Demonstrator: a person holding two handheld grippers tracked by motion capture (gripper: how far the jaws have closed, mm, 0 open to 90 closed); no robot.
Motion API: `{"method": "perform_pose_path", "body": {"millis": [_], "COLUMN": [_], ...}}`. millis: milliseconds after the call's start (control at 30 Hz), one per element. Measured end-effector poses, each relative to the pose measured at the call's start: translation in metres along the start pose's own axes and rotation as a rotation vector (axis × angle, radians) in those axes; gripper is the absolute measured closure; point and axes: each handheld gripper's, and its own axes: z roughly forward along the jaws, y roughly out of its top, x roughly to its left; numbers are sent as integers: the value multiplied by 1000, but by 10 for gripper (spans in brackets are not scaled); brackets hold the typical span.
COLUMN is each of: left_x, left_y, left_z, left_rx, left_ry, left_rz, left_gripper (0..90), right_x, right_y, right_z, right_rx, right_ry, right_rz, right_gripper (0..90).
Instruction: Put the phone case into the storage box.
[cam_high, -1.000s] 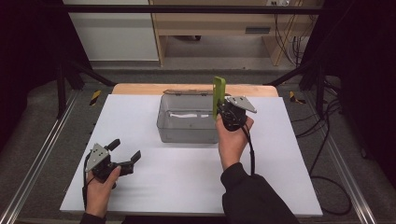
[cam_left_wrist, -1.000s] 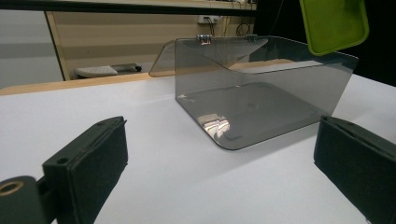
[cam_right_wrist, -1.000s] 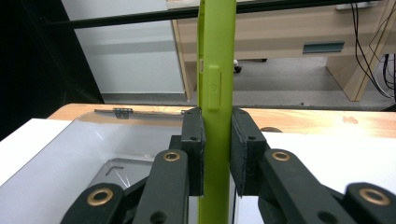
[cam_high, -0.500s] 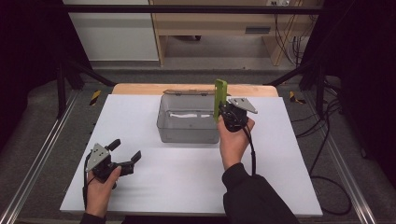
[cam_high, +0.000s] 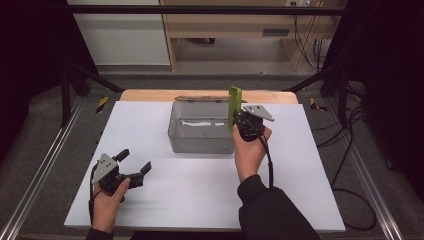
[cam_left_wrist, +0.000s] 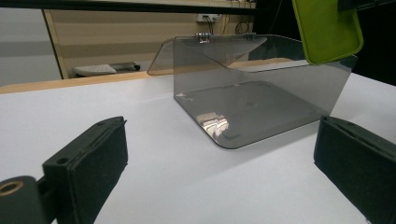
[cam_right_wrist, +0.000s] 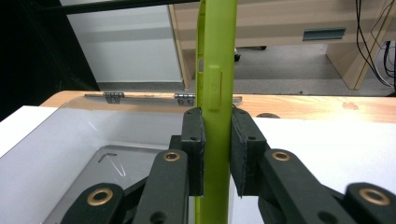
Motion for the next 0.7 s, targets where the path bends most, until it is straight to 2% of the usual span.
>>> {"method": "perform_pose_path", "body": {"millis": [700], "left_x": [0], "left_y": [0], "left_z": [0], "left_rx": [1], "left_ry": [-1], "left_rz": [0], "left_gripper": [27], "right_x": [3], "right_y": [-5], "right_z": [7], "right_rx": [33], "right_ry": [4], "right_rz": [-8], "right_gripper": [774]}}
